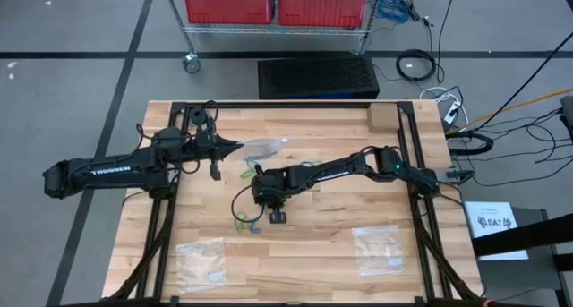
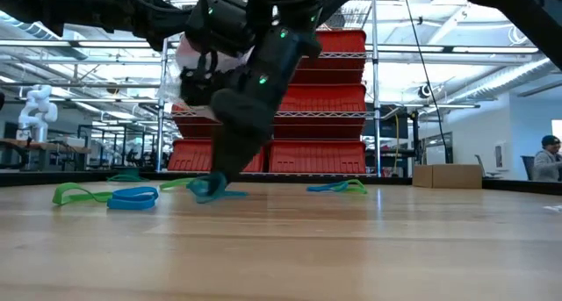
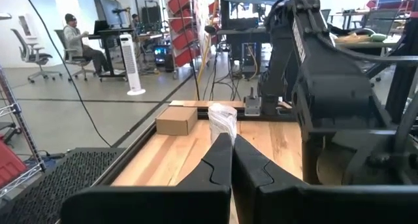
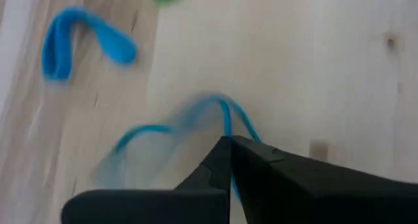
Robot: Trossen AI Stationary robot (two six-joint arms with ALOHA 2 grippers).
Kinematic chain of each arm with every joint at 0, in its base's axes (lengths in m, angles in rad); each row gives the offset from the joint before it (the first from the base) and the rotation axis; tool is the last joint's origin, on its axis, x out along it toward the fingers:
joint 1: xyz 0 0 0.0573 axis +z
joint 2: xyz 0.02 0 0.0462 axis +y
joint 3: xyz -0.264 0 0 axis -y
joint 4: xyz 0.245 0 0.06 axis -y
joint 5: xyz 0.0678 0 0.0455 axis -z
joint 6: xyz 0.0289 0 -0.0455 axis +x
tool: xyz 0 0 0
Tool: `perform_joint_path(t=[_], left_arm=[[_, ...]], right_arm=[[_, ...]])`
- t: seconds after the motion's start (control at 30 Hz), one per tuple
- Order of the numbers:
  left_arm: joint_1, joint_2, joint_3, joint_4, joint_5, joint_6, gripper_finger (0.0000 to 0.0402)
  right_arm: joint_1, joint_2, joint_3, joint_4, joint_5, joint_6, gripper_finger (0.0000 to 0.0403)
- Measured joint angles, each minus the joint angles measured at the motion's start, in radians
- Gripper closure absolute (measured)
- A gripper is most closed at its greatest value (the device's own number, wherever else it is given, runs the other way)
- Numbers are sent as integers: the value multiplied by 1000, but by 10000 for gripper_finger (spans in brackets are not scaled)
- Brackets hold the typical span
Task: Sort rubber bands
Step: Put the long blue rubber band into the top zip bag
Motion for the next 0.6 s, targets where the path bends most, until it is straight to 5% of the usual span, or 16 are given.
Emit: perform_joint_path(t=[0.6], left_arm=[[0,42,0,6,0,-2,401]], right_arm=[[-12,-257,26,-3,48,-108,403]])
